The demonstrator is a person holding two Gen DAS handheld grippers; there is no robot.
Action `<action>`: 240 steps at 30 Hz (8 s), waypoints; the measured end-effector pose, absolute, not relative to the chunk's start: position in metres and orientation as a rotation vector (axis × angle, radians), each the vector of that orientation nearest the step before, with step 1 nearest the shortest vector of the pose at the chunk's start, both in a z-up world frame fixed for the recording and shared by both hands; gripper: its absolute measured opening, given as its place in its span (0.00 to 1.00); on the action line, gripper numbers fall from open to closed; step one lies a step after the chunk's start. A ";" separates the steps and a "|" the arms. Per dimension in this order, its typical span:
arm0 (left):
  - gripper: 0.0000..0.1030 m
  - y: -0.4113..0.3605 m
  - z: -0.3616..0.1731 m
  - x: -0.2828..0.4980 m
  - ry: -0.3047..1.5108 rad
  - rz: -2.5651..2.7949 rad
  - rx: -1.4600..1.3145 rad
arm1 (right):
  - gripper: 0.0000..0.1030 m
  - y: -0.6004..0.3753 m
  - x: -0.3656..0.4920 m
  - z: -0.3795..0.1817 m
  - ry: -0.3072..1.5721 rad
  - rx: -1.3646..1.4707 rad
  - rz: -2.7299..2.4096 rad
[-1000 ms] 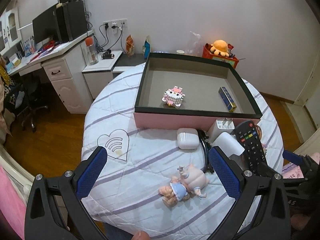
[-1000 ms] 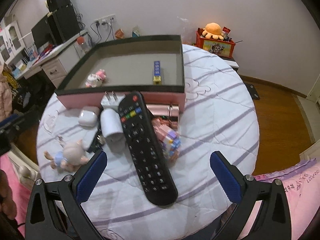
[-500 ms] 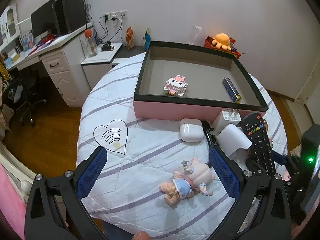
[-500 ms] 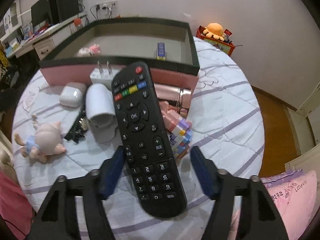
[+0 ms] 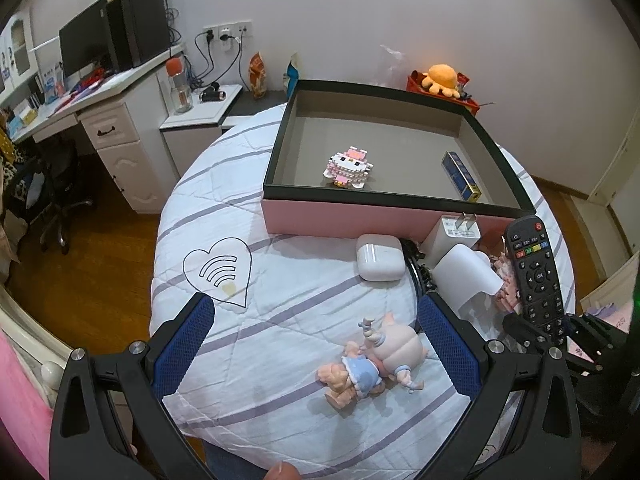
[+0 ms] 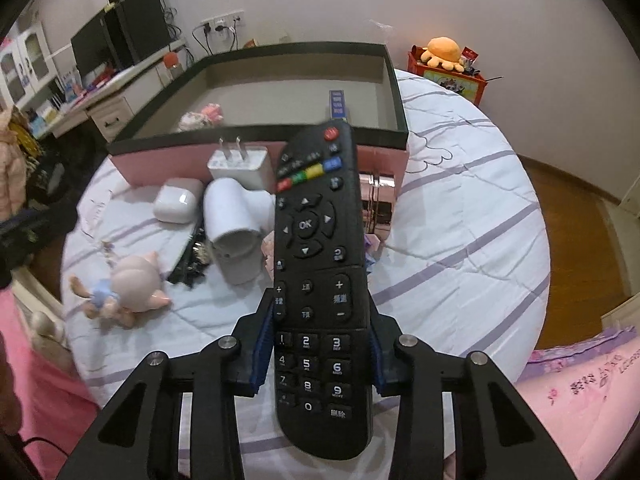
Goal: Organize rigid objects
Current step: 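Reach the right gripper to the black TV remote and grasp it, then carry the remote into the tray beside the blue box and release, then lower the left gripper onto the doll and grasp it, then lift the doll into the pink tray and open the left gripper, then reach the right gripper to the pink block donut and grasp it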
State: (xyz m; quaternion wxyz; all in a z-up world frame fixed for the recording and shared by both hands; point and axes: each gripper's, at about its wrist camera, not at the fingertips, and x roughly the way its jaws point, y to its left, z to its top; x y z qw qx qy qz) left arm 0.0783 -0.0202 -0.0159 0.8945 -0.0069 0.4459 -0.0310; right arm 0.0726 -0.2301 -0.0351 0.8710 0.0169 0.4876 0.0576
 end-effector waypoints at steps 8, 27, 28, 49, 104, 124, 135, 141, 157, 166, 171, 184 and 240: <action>1.00 -0.020 -0.015 0.077 0.929 -0.062 -0.020 | 0.37 -0.231 0.076 -0.038 1.045 0.061 0.133; 1.00 -0.021 -0.015 0.080 0.931 -0.063 -0.022 | 0.16 -0.227 0.070 -0.028 1.019 0.031 0.154; 1.00 -0.021 -0.015 0.080 0.929 -0.063 -0.023 | 0.16 -0.226 0.069 -0.026 1.014 0.032 0.159; 1.00 -0.001 0.028 0.171 0.796 -0.007 -0.011 | 0.16 -0.204 0.171 0.068 0.825 0.028 0.273; 1.00 -0.036 0.016 0.073 0.828 -0.064 -0.005 | 1.00 -0.268 0.092 0.016 0.867 0.288 0.185; 1.00 -0.061 -0.034 0.043 0.940 -0.100 0.040 | 1.00 -0.251 0.054 0.028 0.840 0.195 0.195; 0.84 -0.077 -0.081 0.072 1.034 -0.126 0.082 | 1.00 -0.248 0.060 0.021 0.867 0.172 0.190; 0.61 -0.077 -0.080 0.074 1.028 -0.172 0.060 | 1.00 -0.246 0.065 0.017 0.885 0.160 0.184; 0.61 -0.050 -0.048 0.080 0.999 -0.152 -0.005 | 1.00 -0.233 0.076 0.020 0.885 0.089 0.150; 0.61 -0.043 -0.012 0.106 0.940 -0.168 -0.019 | 1.00 -0.227 0.101 0.028 0.873 0.061 0.143; 0.61 -0.043 0.008 0.140 0.902 -0.171 -0.021 | 1.00 -0.231 0.134 0.037 0.849 0.043 0.119; 0.61 -0.101 -0.014 0.249 0.971 -0.279 -0.033 | 1.00 -0.257 0.226 0.027 0.846 0.044 0.051; 1.00 -0.015 -0.001 0.068 0.852 -0.038 -0.062 | 1.00 -0.226 0.069 -0.004 0.942 0.049 0.098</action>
